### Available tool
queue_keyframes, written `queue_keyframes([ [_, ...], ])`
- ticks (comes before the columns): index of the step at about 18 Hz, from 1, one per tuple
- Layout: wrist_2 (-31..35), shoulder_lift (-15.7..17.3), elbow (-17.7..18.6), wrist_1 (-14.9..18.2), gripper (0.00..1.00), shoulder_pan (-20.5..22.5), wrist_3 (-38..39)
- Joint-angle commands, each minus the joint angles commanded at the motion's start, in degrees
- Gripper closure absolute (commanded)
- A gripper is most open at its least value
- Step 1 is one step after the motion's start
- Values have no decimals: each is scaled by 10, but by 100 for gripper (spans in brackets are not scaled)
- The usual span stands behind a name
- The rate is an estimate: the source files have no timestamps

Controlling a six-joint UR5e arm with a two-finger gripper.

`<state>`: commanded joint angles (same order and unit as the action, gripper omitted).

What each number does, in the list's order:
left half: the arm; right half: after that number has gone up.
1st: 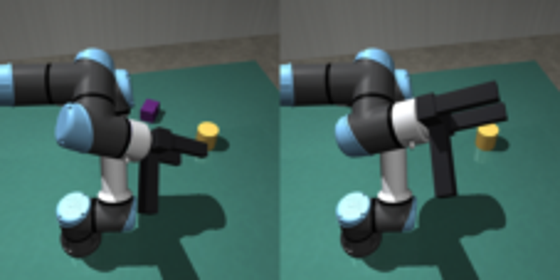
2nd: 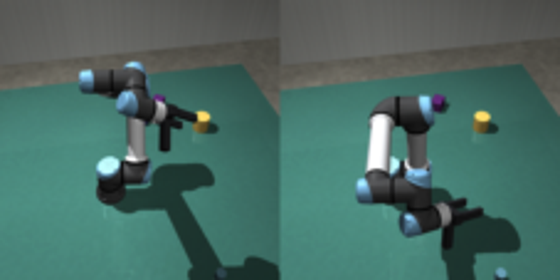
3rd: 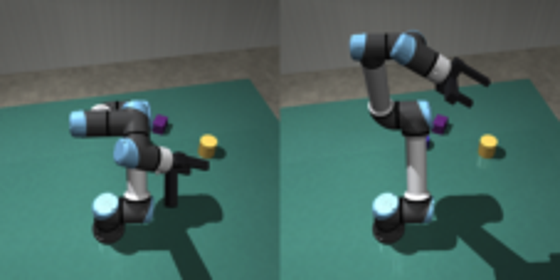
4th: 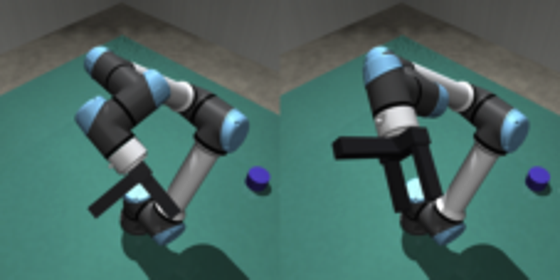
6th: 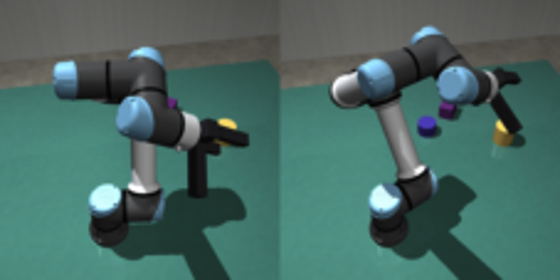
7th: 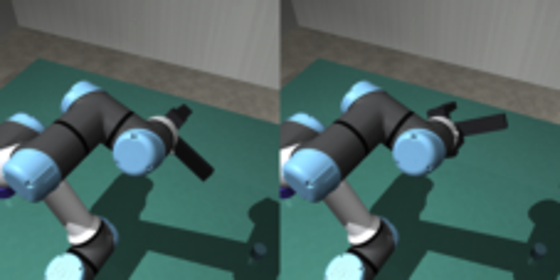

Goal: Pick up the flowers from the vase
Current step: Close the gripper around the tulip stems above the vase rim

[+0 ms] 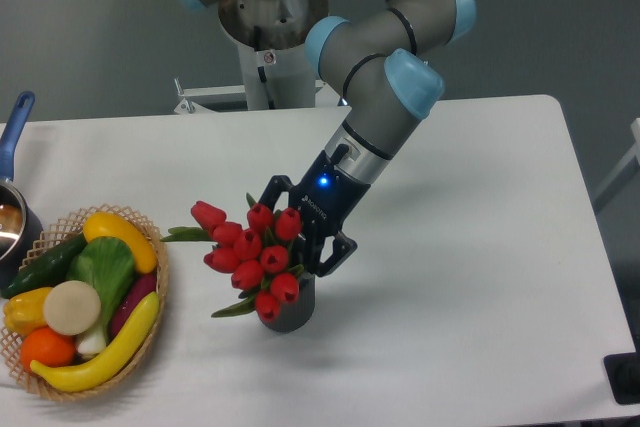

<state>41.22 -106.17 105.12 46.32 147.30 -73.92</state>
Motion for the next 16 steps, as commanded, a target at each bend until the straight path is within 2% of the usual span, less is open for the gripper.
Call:
queue_keyframes([
  [3, -2, 1, 1, 0, 52, 2, 0],
  [16, -38, 5, -1, 0, 59, 10, 3],
])
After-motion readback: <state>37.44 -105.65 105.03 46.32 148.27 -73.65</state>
